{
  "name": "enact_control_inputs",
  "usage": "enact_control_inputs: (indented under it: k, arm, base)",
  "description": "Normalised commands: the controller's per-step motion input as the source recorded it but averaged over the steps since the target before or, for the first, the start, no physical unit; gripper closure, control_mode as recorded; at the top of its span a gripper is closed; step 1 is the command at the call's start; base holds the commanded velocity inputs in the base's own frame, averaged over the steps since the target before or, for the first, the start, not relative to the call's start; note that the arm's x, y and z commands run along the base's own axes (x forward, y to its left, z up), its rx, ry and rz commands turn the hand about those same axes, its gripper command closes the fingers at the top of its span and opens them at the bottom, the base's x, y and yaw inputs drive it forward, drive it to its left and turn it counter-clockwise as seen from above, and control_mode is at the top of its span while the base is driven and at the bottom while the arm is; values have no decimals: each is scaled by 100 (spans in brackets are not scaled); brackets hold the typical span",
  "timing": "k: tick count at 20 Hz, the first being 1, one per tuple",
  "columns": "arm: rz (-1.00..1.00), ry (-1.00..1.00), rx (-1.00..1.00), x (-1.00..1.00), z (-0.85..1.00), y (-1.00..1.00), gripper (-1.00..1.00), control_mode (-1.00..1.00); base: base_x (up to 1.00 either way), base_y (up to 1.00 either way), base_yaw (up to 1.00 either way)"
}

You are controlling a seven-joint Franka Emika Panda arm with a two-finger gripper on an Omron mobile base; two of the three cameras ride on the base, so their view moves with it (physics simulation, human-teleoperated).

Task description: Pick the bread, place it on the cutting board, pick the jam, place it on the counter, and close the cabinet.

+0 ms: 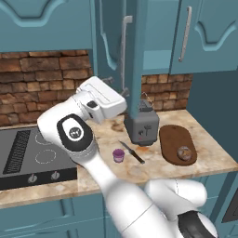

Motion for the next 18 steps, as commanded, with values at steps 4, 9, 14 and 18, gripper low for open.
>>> enact_control_inputs:
  k: [4,9,14,18]
  arm:
    - [4,0,0,7,0,-42,-100,-100]
    - [7,0,0,5,0,-50,-100,-100]
    - [10,0,0,3,0,-50,-100,-100]
    - [9,0,0,5,0,-45,-100,-100]
  base:
    - [0,0,0]
    - [0,0,0]
    - [0,0,0]
    - [0,0,0]
